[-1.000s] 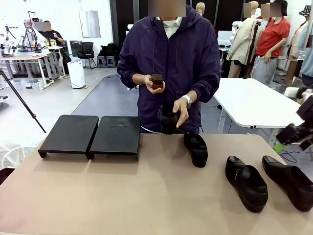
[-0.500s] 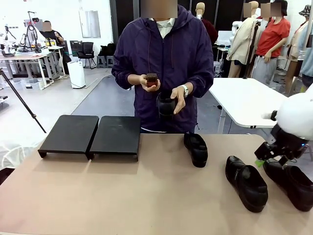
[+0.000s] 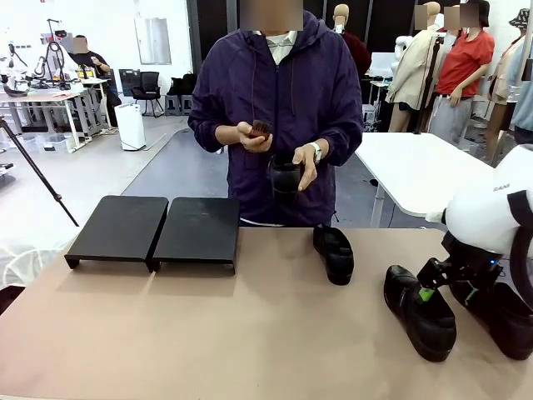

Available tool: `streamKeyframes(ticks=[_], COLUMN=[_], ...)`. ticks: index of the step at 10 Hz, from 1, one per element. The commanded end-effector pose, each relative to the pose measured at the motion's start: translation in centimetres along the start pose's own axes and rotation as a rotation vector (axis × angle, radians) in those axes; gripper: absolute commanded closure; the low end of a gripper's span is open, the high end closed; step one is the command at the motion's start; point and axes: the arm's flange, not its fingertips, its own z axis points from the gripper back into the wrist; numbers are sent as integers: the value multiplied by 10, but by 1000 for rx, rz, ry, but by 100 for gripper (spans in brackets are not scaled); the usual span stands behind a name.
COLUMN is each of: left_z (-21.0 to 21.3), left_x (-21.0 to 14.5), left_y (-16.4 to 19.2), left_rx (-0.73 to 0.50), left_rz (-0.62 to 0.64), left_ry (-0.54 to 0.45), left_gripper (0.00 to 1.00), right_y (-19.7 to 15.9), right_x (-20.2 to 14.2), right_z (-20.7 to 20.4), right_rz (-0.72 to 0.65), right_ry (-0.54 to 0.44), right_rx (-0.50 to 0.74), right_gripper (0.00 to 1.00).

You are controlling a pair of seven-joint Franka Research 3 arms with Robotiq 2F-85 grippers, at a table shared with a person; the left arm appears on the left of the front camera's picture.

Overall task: Organize the shoes by placing them on the stand.
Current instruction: Pick up one Shoe and place it in the middle of the table.

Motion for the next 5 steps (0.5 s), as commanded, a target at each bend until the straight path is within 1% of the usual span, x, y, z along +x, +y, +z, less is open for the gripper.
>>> streamKeyframes(ticks=[1,4,5], left_z=[1,1,1], left_x=[2,2,2], left_y=[0,0,0], left_rx=[-15,-15,-15], left_rz=[6,6,6], left_ry=[-4,-4,-4], left_gripper=[0,0,0], right_y=[4,-1,-1], right_x=[-9,-9,-9], right_z=[-14,-34,-33], right_rz=[-45,-50,-38], right_ry=[-27,26,42], right_rx=[-22,-49,-49], right_gripper=[0,0,59])
